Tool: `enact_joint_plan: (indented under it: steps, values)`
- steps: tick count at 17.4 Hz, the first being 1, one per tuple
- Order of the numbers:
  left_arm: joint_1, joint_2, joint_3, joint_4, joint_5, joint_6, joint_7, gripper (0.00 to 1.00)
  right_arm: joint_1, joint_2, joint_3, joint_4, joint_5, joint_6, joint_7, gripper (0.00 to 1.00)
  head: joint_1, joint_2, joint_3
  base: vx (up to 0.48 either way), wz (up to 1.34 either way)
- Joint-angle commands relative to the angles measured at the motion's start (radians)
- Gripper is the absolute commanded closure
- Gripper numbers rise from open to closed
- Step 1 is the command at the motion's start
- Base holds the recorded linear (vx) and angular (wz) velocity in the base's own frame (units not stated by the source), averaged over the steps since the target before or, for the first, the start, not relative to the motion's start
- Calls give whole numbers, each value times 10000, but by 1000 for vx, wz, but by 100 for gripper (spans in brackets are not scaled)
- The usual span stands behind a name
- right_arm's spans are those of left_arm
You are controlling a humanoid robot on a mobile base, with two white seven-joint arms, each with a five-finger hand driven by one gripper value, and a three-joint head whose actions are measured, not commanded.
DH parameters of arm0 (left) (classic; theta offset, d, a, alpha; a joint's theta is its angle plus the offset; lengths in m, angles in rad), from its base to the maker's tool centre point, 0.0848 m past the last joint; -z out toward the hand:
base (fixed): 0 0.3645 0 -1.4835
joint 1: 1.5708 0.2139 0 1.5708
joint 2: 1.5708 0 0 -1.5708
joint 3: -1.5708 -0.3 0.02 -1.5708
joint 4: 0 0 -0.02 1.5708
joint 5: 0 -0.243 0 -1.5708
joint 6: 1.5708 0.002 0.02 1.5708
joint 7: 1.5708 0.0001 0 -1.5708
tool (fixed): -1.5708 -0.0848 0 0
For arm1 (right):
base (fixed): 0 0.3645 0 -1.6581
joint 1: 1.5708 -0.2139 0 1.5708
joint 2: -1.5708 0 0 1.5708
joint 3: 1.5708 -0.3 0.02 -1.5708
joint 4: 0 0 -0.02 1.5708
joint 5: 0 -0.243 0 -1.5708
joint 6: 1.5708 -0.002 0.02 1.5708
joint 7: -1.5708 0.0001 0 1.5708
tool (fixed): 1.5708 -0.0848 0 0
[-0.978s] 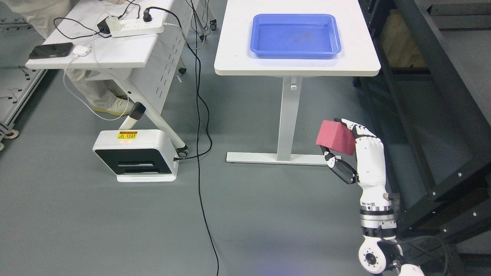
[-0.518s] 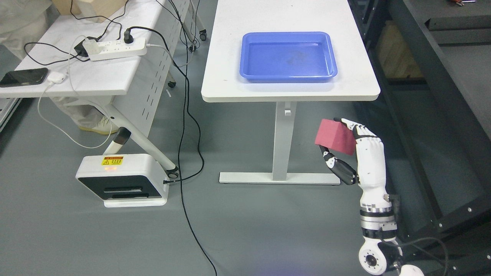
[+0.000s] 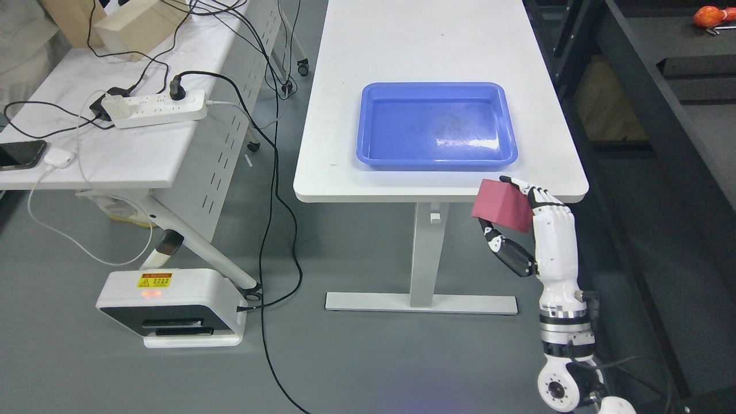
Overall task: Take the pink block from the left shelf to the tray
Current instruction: 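Hold the pink cube in the right hand while turning to the blue tray, then lower the pink cube into the blue tray with the right hand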
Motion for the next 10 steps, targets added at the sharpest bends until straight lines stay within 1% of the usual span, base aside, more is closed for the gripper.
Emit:
enact_joint_plan:
  steps: [1,7,8,10]
  values:
    - [200,175,0,-175,0,-3,3,0,-31,-175,7,0,0,27,97,92,0,0,0,210,0]
    - [200,175,0,-175,0,-3,3,0,-46,-175,38,0,122,73,372,92,0,0,0,231,0]
    - [200,175,0,-175,0,-3,3,0,-46,-175,53,0,244,88,480,92,0,0,0,196,0]
    - [200,175,0,-175,0,-3,3,0,-62,-175,99,0,932,119,603,92,0,0,0,188,0]
